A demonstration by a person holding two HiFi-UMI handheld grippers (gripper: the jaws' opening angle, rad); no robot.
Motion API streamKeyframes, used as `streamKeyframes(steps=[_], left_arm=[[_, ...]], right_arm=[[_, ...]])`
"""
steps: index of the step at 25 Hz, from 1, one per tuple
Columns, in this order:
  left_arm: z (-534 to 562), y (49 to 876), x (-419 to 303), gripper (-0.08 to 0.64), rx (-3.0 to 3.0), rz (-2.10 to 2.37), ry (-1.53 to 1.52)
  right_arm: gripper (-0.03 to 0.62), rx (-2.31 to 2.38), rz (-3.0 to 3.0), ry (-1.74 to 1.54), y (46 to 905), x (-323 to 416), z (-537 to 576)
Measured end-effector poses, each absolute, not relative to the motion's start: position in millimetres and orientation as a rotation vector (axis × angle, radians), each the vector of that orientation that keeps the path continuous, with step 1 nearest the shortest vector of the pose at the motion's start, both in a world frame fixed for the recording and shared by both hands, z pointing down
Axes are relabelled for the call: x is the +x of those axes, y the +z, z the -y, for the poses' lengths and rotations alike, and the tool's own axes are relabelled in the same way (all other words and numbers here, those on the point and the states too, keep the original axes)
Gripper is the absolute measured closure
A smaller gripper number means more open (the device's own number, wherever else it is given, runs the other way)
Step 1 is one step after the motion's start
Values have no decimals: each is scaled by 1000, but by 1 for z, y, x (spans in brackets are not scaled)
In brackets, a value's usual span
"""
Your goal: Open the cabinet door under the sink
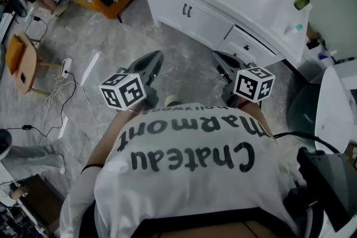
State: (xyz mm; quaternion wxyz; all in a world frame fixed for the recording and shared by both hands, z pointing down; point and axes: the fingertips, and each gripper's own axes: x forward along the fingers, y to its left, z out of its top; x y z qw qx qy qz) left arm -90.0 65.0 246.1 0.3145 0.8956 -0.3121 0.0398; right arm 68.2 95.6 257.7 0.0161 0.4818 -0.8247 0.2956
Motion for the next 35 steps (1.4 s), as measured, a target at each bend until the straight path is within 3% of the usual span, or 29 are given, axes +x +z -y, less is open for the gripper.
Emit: streamKeyframes(steps=[13, 35], left_arm=[[42, 260, -114, 555, 2369, 743, 171], [99, 271, -99, 555, 2448, 615, 293]], right_arm=[[580, 1624, 2496, 957, 275, 50, 5], [580, 1688, 2401, 1039, 299, 39, 59]])
